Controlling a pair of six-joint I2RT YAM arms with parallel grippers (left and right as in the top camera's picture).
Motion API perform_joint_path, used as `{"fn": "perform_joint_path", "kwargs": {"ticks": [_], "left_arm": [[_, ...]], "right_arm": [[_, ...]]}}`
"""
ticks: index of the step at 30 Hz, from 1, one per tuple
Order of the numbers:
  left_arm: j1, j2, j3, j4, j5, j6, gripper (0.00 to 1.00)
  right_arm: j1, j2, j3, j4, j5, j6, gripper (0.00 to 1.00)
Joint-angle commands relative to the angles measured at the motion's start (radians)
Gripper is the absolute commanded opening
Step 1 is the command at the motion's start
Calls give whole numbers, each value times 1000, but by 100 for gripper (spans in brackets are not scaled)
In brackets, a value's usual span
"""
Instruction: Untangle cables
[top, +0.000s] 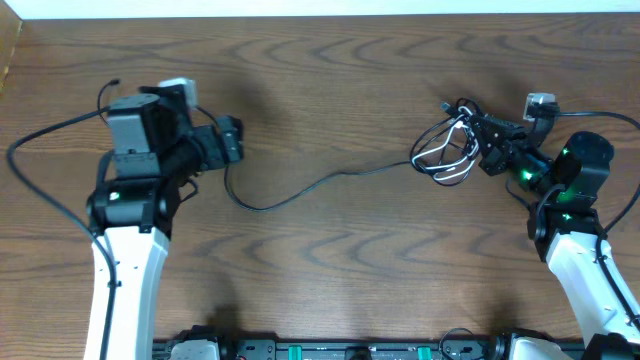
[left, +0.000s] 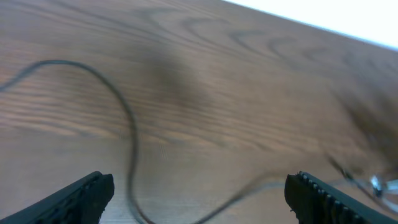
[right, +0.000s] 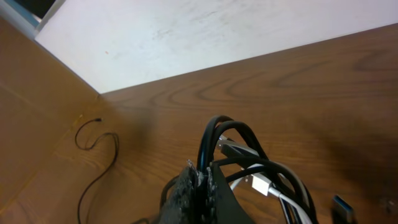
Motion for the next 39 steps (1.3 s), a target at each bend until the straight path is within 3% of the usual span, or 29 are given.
{"fn": "perform_joint_path", "kwargs": {"ticks": [1, 6, 21, 37, 38, 39], "left_arm": [[-62, 18, 2, 0, 132, 151, 93], [-196, 47, 2, 2, 134, 283, 96], [-411, 175, 2, 44, 131, 334, 98], [-547, 296, 2, 92, 134, 341, 98], [-553, 299, 2, 95, 134, 341, 98], [-559, 301, 2, 101, 134, 341, 85]], "right_arm": [[29, -15, 3, 5, -2, -18, 1], [111, -15, 3, 9, -2, -18, 1], [380, -15, 3, 91, 28, 20, 1], [405, -15, 3, 147, 13, 106, 1], [405, -15, 3, 147, 11, 107, 1], [405, -15, 3, 147, 10, 106, 1]]}}
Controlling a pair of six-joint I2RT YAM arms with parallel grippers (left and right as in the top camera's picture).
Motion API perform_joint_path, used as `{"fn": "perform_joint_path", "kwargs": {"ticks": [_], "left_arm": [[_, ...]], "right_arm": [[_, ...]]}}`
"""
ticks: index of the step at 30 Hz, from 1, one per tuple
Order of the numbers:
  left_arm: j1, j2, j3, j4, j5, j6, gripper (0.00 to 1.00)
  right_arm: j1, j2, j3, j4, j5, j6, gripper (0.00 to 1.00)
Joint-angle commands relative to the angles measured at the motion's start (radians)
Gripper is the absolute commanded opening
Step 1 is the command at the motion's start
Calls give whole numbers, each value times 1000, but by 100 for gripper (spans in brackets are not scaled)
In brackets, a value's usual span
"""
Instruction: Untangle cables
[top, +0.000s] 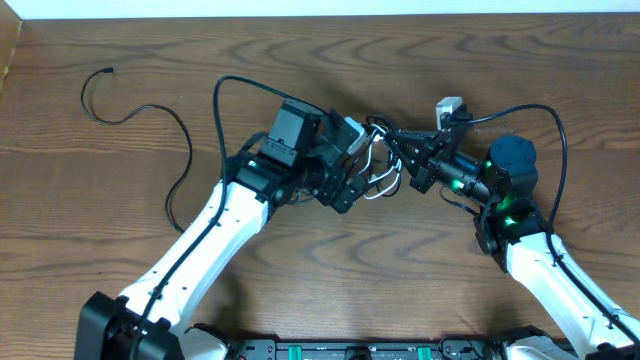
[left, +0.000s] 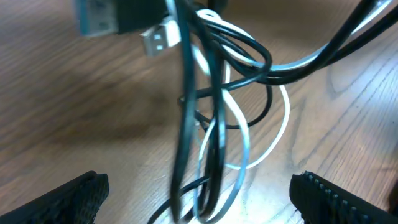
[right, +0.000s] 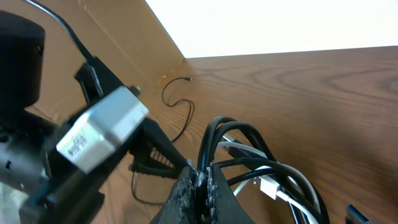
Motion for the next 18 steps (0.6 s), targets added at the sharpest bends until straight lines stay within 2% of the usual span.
{"fn": "perform_joint_path", "kwargs": {"ticks": [1, 2, 4, 9, 13, 15, 18], "left_arm": [[-26, 14, 2, 18, 16, 17, 64], [-27, 14, 2, 23, 16, 17, 52], [-27, 14, 2, 43, 16, 17, 9], [-27, 12, 2, 53, -3, 16, 7], [-27, 5, 2, 53, -198, -71, 8], [-26, -8, 2, 52, -356, -150, 8], [-26, -38, 2, 51, -506, -202, 7]], "right_arm": [[5, -15, 3, 10, -14, 15, 1], [5, -14, 3, 9, -14, 15, 1], [5, -14, 3, 6, -14, 15, 1], [-2, -14, 3, -6, 2, 14, 1], [-10, -14, 3, -59, 66, -10, 1], [-20, -14, 3, -124, 137, -25, 1], [-39, -14, 3, -215, 229, -31, 1]]}}
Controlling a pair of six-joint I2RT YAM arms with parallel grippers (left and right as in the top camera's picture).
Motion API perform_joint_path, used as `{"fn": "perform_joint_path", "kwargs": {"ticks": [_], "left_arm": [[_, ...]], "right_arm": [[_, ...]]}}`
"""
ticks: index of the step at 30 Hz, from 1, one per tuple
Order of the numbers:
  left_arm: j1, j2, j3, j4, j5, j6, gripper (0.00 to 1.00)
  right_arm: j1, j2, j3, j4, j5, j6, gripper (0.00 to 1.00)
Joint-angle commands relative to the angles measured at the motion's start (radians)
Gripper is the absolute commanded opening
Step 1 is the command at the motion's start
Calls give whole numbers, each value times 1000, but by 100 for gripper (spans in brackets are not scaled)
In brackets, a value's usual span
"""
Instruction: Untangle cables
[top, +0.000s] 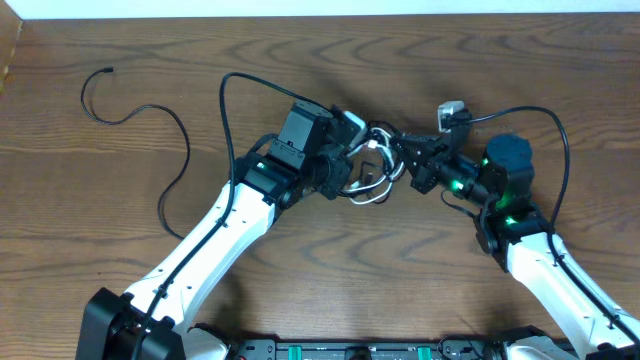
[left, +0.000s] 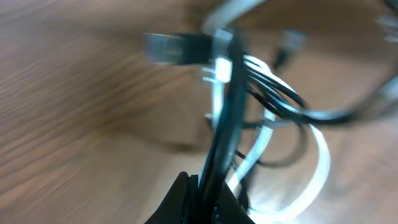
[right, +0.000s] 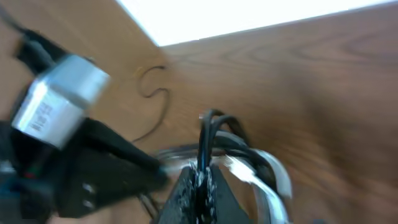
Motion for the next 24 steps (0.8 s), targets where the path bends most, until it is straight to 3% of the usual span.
{"fn": "perform_joint_path", "kwargs": {"ticks": [1, 7, 13, 24], "left_arm": [[3, -55, 2, 3, -288, -108, 7], [47, -139, 2, 2, -417, -157, 7], [205, -209, 2, -6, -420, -266, 8], [293, -223, 2, -25, -380, -272, 7]], "right_arm": [[-32, -14, 3, -74, 150, -23, 1], [-125, -14, 3, -210, 225, -23, 1], [-251, -14, 3, -309, 236, -23, 1], [-330, -14, 3, -351, 245, -30, 1]]}}
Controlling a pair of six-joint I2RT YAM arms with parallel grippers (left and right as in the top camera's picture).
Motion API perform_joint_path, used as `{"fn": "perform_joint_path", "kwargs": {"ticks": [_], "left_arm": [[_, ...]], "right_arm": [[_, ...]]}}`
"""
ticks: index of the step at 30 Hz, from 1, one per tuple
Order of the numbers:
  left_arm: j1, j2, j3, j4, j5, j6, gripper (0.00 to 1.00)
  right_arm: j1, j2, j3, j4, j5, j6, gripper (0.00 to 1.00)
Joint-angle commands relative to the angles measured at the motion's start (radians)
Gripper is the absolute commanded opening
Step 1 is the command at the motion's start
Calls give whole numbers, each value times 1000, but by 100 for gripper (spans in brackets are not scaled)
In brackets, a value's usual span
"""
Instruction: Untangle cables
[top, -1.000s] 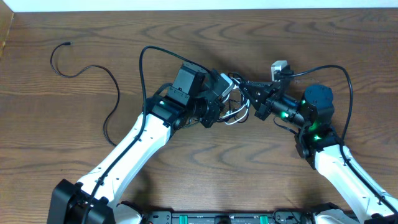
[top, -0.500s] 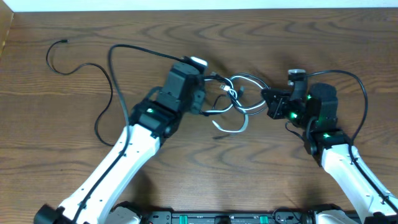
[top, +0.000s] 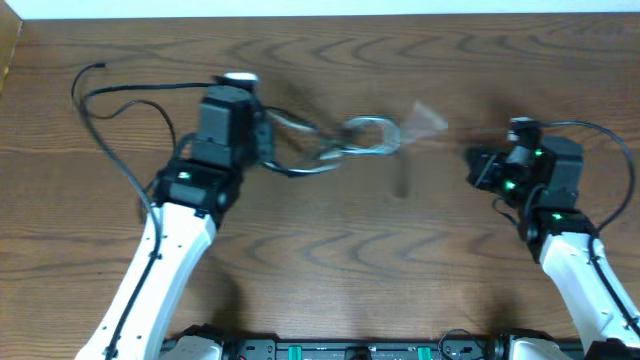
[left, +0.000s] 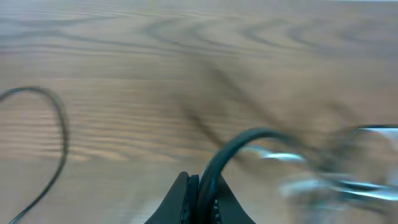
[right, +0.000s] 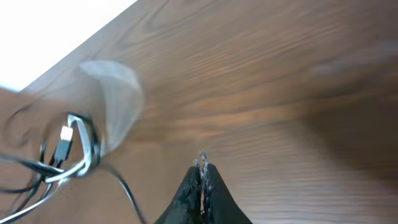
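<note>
A tangle of black and white cables (top: 350, 140) is stretched out over the middle of the wooden table, blurred by motion. My left gripper (top: 268, 135) is shut on a thick black cable (left: 233, 149) of that tangle, which arches up from between its fingers. The tangle (right: 68, 152) shows far left in the right wrist view, with a white plug in it. My right gripper (top: 475, 165) is at the right, away from the tangle, shut with nothing seen between its fingers (right: 202, 171). A pale blur (top: 425, 118) hangs between the tangle and the right gripper.
A thin black cable (top: 110, 95) loops over the far left of the table and behind the left arm; part of it (left: 59, 124) shows in the left wrist view. The table's back edge (top: 320, 14) meets a white wall.
Both grippers were shut on the tangle at the table's middle. Now the left gripper is further left with the tangle trailing from it, and the right gripper is further right, shut on nothing.
At first the right gripper held the tangle at the right while the left gripper stood open at the far left. Then both met mid-table, the left open beside the tangle, then shut on it. Now the arms are apart and only the left holds it.
</note>
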Motion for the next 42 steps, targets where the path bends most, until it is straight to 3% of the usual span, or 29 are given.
{"fn": "perform_joint_path", "kwargs": {"ticks": [1, 5, 6, 9, 13, 18, 24, 29, 37, 42], "left_arm": [[30, -28, 3, 4, -88, -22, 8], [33, -28, 3, 5, -61, -22, 7], [33, -28, 3, 4, -14, -21, 7], [33, -28, 3, 6, 49, -4, 7], [33, -28, 3, 35, 266, 78, 7], [31, -28, 3, 110, 667, 151, 7], [31, -28, 3, 160, 854, 164, 8], [29, -28, 3, 169, 881, 163, 8], [2, -28, 3, 207, 1032, 163, 8], [-73, -28, 3, 214, 1035, 163, 7]], "right_arm": [[-11, -4, -1, -5, 85, -14, 1], [-15, -4, -1, -5, 81, -14, 3], [-15, -4, -1, -4, 57, -14, 11], [-12, -4, -1, 0, 13, -14, 22], [8, -4, -1, 16, -90, -63, 33], [59, -4, -1, 77, -308, -234, 64], [150, -4, -1, 133, -358, -277, 91], [248, -3, -1, 169, -335, -277, 99], [370, -3, -1, 238, -258, -277, 99], [436, -1, -1, 254, -72, -247, 99]]}}
